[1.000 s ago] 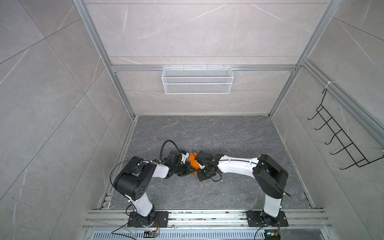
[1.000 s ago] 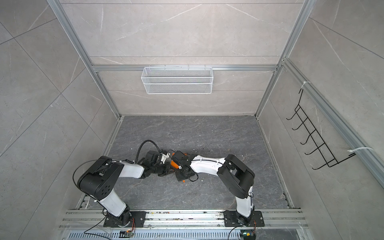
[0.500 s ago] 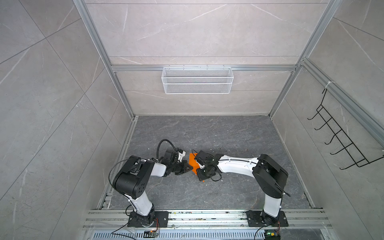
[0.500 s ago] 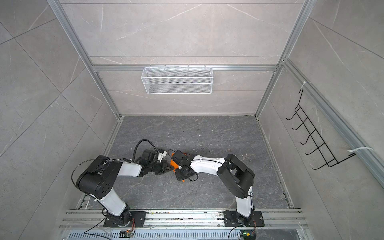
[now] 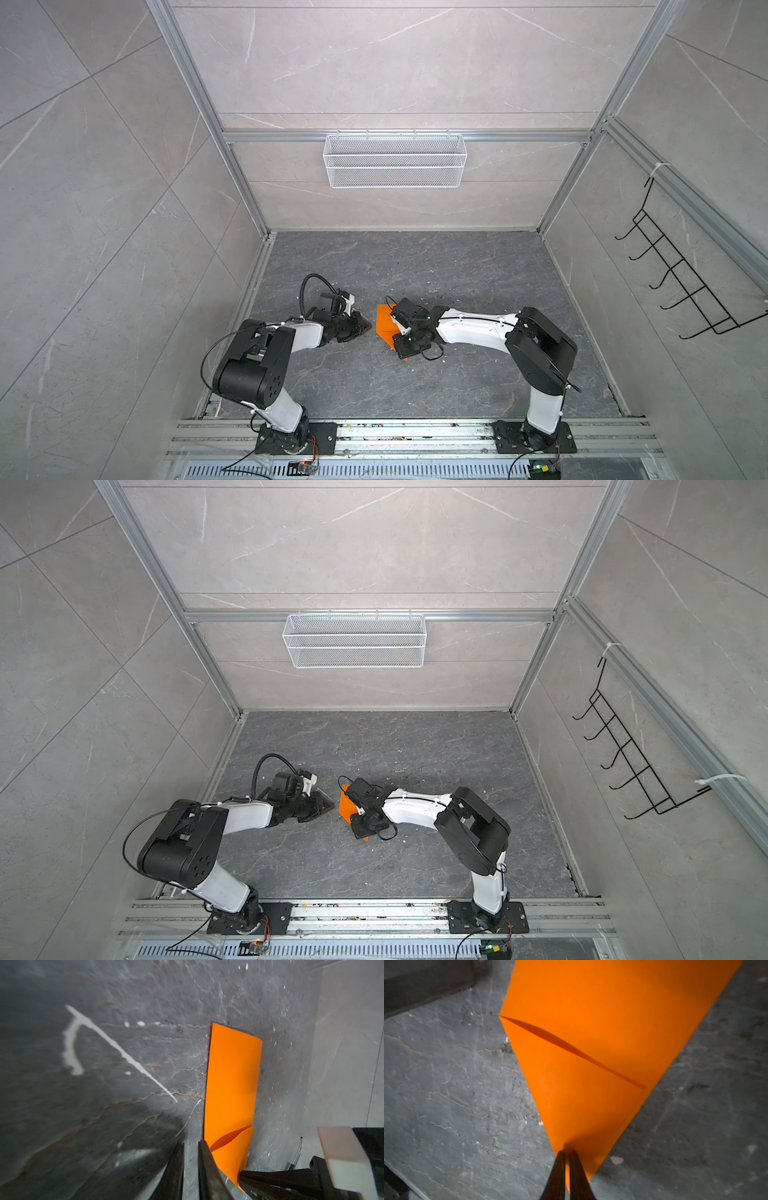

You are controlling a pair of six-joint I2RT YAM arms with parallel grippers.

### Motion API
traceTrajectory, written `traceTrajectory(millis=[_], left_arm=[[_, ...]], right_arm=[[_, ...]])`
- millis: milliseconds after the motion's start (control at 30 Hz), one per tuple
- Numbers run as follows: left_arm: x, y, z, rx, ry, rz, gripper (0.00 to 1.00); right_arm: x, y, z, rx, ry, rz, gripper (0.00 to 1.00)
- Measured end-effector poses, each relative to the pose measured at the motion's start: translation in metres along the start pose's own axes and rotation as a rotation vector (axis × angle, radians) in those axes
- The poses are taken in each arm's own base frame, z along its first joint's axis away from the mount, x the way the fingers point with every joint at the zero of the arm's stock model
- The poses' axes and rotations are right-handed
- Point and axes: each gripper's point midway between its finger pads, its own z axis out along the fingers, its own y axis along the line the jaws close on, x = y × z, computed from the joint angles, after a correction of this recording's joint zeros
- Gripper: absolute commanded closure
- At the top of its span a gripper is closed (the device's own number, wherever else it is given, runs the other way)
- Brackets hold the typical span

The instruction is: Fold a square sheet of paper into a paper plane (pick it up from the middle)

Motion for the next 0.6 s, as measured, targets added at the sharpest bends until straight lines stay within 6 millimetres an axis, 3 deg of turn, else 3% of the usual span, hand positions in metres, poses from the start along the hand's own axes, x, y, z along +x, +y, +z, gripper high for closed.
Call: traceTrajectory(millis=[100,233,333,500,600], left_arm=[[-0.007,-0.007,-0.013,-0.012,-0.036,0.008,0.68],[-0.013,-0.021,-0.027,0.016,-0.073,0.003,0.51],[-0.014,-0.027,-0.031,0.04,-0.086,-0.024,0.33],[0.003,-0.027,-0.026,0.082,-0.059,-0.096,0.18],[0.016,-0.024,-0.022,0.095,-0.033,-0.137,0.12]], right_arm=[[-0.015,0.006,-0.015,-0.041,-0.06,-0.001,0.77],[-0.035,0.016,-0.048,-0.114,-0.184,-0.008,0.56],[-0.047,0.012,-0.066,-0.152,-0.257,0.006,0.51],[-0.054,-0.016,-0.062,-0.193,-0.275,0.068,0.48],[-0.056,-0.021,-0.053,-0.23,-0.254,0.071,0.49]])
